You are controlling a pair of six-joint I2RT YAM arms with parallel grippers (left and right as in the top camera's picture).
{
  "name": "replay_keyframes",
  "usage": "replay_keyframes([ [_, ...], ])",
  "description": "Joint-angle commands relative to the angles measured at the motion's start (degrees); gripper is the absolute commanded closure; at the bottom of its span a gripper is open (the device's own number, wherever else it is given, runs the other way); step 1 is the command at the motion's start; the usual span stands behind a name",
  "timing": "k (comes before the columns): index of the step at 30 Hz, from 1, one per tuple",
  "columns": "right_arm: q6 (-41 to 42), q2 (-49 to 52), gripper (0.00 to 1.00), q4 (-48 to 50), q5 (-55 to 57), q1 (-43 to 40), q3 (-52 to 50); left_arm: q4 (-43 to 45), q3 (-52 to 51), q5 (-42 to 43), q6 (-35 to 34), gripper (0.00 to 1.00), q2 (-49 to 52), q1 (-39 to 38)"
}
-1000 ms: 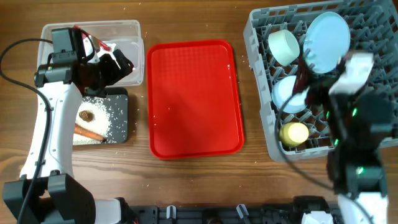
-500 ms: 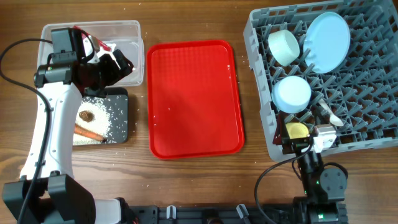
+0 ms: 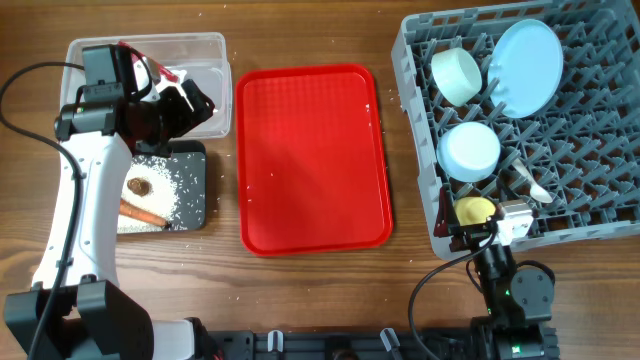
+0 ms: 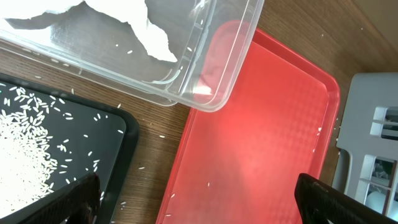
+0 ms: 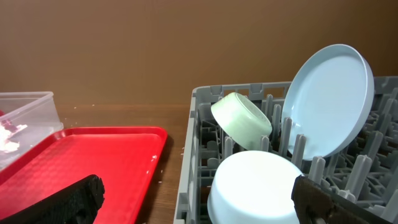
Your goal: Sort waste into correct bins and load items into the dishwasher rack
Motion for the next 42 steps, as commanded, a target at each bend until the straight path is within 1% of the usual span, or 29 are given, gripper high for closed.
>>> replay_keyframes([
  [1, 0.26, -0.76, 0.0, 0.15, 0.11, 0.22, -0.09, 0.11, 0.11, -0.15, -0.28, 0.0, -1.03, 0.07],
  [10, 0.24, -0.76, 0.0, 0.13, 0.11, 0.22, -0.09, -1.44, 0.11, -0.13, -0.28, 0.0, -1.88, 0.11],
  [12, 0.26, -0.76, 0.0, 0.13, 0.11, 0.22, -0.09, 0.63, -0.37, -0.15, 0.44, 0.0, -4.26, -0.26],
  [16, 0.26, -0.76, 0.0, 0.15, 0.11, 0.22, -0.09, 18.21, -10.93, 0.24, 18.49, 0.0, -15.58, -7.39],
  [17, 0.26, -0.76, 0.0, 0.13, 0.11, 0.22, -0.09, 24.96, -17.88, -1.01, 21.35, 0.0, -21.31, -9.42],
  [21, 0.24, -0.76, 0.0, 0.13, 0.11, 0.22, -0.09, 38.53, -35.19, -1.49, 18.95, 0.0, -34.91, -9.07],
  [24, 0.24, -0.76, 0.0, 0.13, 0.11, 0.22, -0.09, 47.08, -48.46, -1.57, 18.91, 0.0, -45.42, -7.96],
  [25, 0.26, -0.76, 0.0, 0.13, 0.11, 0.22, -0.09, 49.48, -52.24, -2.34, 17.68, 0.0, -48.46, -7.69],
  [27, 0.24, -0.76, 0.0, 0.13, 0.11, 0.22, -0.09, 54.18, -59.78, -5.92, 12.04, 0.0, -55.04, -7.17],
  [28, 0.24, -0.76, 0.0, 0.13, 0.11, 0.24, -0.09, 56.22, -63.63, -7.32, 10.88, 0.0, -58.97, -7.17],
  [29, 0.26, -0.76, 0.0, 0.13, 0.11, 0.24, -0.09, 56.85, -66.4, -8.15, 10.34, 0.0, -62.53, -7.17],
  [33, 0.26, -0.76, 0.0, 0.13, 0.11, 0.22, -0.09, 56.7, -71.65, -9.51, 10.14, 0.0, -71.36, -7.1],
  [38, 0.26, -0.76, 0.0, 0.13, 0.11, 0.22, -0.09, 56.54, -75.54, -12.02, 8.41, 0.0, -77.99, -6.99],
  [42, 0.26, -0.76, 0.0, 0.13, 0.11, 0.22, -0.09, 50.47, -75.71, -11.96, 8.39, 0.0, -82.25, -6.69],
])
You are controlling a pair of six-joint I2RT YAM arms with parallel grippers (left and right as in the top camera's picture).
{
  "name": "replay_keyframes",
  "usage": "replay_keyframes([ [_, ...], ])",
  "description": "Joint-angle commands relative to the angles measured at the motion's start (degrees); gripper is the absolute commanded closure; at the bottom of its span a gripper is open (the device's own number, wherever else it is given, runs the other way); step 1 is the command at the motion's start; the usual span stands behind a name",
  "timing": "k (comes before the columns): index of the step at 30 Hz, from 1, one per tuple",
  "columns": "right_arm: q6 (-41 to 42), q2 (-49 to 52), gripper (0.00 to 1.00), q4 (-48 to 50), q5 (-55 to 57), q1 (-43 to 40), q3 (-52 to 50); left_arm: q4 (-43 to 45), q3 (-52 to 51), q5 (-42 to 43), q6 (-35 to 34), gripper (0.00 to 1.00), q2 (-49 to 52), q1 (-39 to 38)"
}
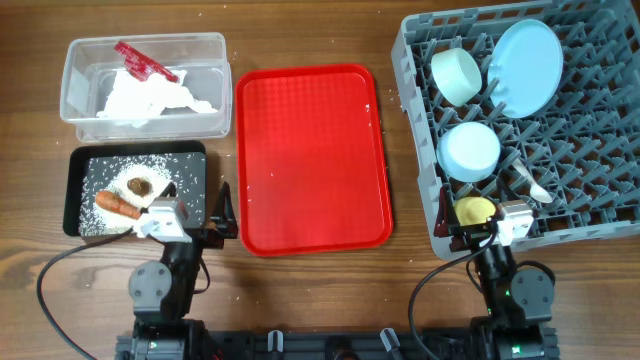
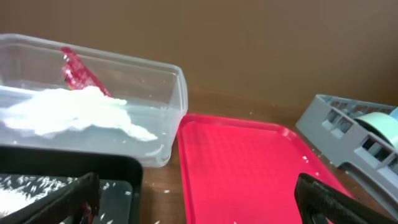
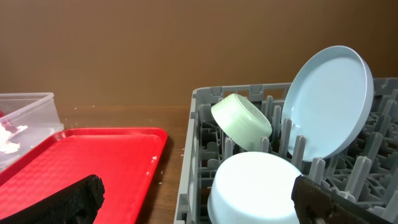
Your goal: Sort waste into correct bins and load items into the dishwasher rack
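Note:
The clear bin point(image 1: 213, 112) at the back left holds crumpled white paper point(image 1: 150, 95) and a red wrapper point(image 1: 145, 60); both also show in the left wrist view, the paper point(image 2: 68, 112) and the wrapper point(image 2: 78, 68). The black tray point(image 1: 195, 165) carries scattered rice, a carrot piece point(image 1: 118, 206) and a brown scrap. The grey dishwasher rack point(image 1: 420, 60) holds a green cup point(image 1: 457, 75), a blue plate point(image 1: 527, 65), a white bowl point(image 1: 470, 150), a yellow item and a spoon. My left gripper point(image 1: 195, 222) rests open at the table's front. My right gripper point(image 1: 482, 225) is open by the rack's front.
A bare red tray point(image 1: 312, 158) lies in the middle, with a few rice grains on it and on the wood beside it. The left fingers straddle the gap between the black tray point(image 2: 124, 165) and the red tray point(image 2: 249, 168).
My left arm was over the clear bin's right end with the gripper open. Now it is back at the table's front edge, still open. The bin's contents now show fully. The right arm is unmoved.

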Motion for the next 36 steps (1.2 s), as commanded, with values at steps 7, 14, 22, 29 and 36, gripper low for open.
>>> replay_keyframes([
  [7, 0.28, -0.5, 0.0, 0.17, 0.11, 0.22, -0.09, -8.63, -0.68, -2.62, -0.7, 0.0, -10.03, 1.07],
  [14, 0.28, -0.5, 0.0, 0.15, 0.11, 0.24, -0.09, -8.55, -0.68, -2.67, -0.7, 0.0, -9.99, 1.07],
  [22, 0.26, -0.5, 0.0, 0.17, 0.11, 0.22, -0.09, -8.55, -0.68, -2.67, -0.68, 0.0, -9.86, 1.07],
  [29, 0.28, -0.5, 0.0, 0.15, 0.11, 0.24, -0.09, -8.55, -0.68, -2.67, -0.7, 0.0, -9.86, 1.07],
  [36, 0.28, -0.5, 0.0, 0.15, 0.11, 0.24, -0.09, -8.55, -0.68, -2.67, -0.68, 0.0, -9.86, 1.07],
])
